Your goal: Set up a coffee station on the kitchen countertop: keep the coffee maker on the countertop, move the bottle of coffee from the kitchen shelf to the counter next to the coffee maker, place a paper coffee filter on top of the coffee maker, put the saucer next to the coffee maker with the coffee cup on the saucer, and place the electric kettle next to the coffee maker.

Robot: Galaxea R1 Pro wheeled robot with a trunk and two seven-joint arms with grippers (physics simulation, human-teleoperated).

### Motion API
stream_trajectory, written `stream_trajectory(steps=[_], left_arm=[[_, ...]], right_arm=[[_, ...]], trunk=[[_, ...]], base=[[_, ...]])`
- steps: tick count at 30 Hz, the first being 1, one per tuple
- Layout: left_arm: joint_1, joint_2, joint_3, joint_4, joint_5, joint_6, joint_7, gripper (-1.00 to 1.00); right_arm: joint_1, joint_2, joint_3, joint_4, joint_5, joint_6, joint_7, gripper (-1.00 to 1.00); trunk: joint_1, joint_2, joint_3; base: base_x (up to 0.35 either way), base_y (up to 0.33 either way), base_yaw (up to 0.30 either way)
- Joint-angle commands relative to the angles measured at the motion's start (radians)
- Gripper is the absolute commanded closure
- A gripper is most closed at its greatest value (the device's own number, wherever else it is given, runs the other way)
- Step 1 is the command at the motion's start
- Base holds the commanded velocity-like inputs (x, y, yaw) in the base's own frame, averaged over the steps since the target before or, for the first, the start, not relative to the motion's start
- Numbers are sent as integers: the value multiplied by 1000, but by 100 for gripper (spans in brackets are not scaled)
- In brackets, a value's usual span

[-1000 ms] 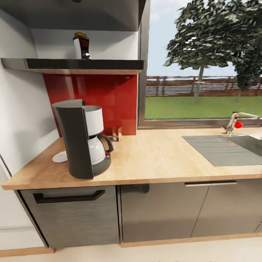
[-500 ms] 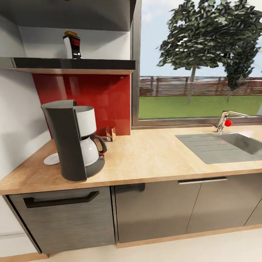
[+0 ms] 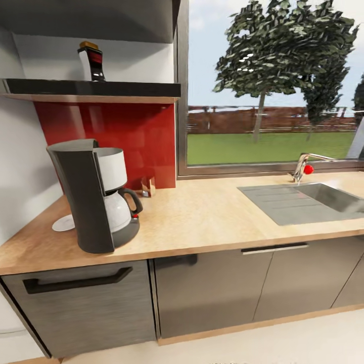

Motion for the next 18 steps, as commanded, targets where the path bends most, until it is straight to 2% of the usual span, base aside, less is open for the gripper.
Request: stream_trajectory(steps=[1, 18], left_arm=[[0, 0, 0, -1, -1, -2, 0, -100], [0, 0, -1, -1, -1, -2, -1, -100]], right_arm=[[-1, 0, 0, 1, 1, -3, 0, -100], [0, 0, 0, 1, 1, -3, 0, -100]], trunk=[[0, 0, -1], [0, 0, -1]], base=[[0, 0, -232], [0, 0, -248]])
